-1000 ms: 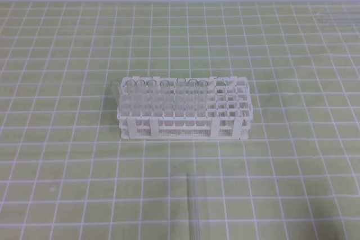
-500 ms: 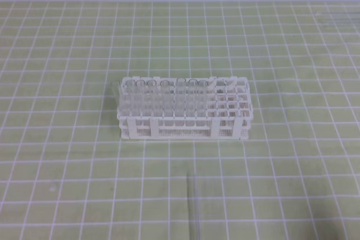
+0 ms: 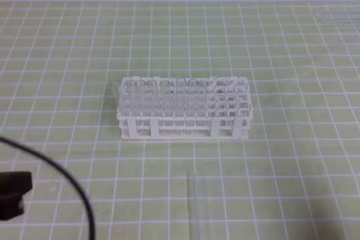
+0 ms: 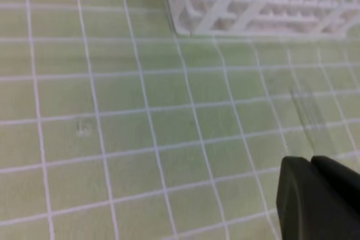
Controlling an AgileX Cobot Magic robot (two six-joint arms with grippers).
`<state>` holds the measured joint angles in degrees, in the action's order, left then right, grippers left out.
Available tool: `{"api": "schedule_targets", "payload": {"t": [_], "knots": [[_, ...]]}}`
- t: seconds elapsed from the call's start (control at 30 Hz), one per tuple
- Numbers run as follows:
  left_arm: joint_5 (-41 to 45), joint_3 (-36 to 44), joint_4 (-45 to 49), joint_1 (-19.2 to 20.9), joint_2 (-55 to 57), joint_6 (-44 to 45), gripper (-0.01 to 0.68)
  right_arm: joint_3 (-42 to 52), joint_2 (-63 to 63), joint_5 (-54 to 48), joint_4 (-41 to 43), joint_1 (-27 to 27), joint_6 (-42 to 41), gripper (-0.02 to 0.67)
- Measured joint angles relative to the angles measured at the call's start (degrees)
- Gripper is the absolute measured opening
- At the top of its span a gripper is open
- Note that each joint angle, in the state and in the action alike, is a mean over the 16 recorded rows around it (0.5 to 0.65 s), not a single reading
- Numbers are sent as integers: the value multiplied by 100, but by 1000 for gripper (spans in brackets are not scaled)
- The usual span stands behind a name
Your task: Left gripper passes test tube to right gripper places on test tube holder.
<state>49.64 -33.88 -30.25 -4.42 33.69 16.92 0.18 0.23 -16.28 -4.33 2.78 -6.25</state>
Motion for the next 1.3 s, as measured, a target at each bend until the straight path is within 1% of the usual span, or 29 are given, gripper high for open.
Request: {"api": "schedule_targets", "payload": {"t": [0.13,0.27,0.57,0.9,1.0,1.1,1.2,1.3], "knots": [[323,-310,-81,0,737,264,-2,0,0,1,0,0,0,-17],[476,-490,-169,1,1222,407,-2,0,0,1,0,0,0,-17],[626,-584,-302,1,1761,575,-2,0,0,4,0,0,0,-17],[842,-653,-201,-29,2439,717,-2,0,0,10,0,0,0,-17],[892,-796,-102,-145,2641,695,-2,0,0,10,0,0,0,-17],[946,-1049,90,-377,2858,557,-2,0,0,10,0,0,0,-17],[1028,-1379,350,-719,3113,367,-2,0,0,10,0,0,0,-17],[1119,-1751,663,-1168,3407,122,-2,0,0,10,0,0,0,-17]]}}
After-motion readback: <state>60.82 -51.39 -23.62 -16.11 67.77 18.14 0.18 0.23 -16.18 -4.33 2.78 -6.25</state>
